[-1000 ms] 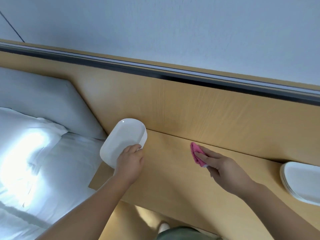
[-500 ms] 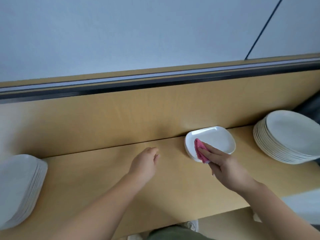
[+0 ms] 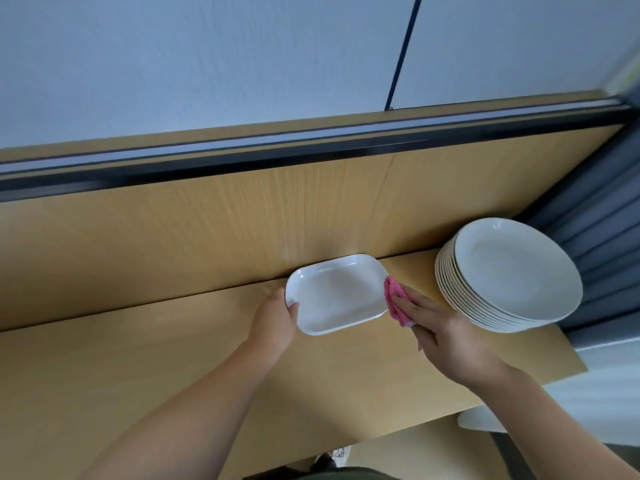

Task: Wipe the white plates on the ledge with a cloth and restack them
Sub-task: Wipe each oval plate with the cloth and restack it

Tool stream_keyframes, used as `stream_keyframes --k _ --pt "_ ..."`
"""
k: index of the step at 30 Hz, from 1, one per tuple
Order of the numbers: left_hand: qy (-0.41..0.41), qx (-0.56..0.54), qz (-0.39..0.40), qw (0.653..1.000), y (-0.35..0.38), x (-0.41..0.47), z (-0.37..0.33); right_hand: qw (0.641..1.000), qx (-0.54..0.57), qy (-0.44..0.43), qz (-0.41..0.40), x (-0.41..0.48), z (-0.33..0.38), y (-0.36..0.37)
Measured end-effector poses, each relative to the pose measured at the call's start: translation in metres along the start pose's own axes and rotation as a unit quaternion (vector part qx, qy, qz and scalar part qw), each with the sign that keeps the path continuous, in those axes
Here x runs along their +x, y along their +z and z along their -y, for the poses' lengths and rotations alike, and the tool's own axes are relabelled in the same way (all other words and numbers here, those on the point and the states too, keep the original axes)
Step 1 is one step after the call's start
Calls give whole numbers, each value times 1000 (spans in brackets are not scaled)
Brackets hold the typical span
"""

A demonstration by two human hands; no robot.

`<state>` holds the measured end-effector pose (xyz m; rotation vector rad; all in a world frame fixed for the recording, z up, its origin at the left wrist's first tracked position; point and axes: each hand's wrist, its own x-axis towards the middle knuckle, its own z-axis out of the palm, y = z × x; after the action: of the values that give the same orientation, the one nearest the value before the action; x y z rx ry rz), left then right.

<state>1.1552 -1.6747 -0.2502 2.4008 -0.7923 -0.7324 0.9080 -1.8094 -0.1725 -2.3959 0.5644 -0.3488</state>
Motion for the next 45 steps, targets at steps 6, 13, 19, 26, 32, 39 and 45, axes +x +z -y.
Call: stream_keyframes --k 6,13,19,26,32,39,45 --pt "-50 -56 -10 997 1 5 -2 1000 15 -6 -6 4 -11 -5" --pt "-55 -158 -27 986 -17 -2 1 999 3 -27 -16 14 -8 -6" --pt "-43 -205 -63 976 -48 -22 40 999 4 -32 -14 27 9 10" --pt "-67 -201 -72 975 -87 -47 104 998 37 -55 5 44 58 61" --pt "-99 -197 -55 974 -111 -65 158 998 35 -56 0 53 108 106" --pt "-124 -166 -31 978 -116 -78 196 997 28 -66 21 60 144 135" --pt "-119 -111 -18 986 -119 -78 200 996 34 -85 19 69 154 149"
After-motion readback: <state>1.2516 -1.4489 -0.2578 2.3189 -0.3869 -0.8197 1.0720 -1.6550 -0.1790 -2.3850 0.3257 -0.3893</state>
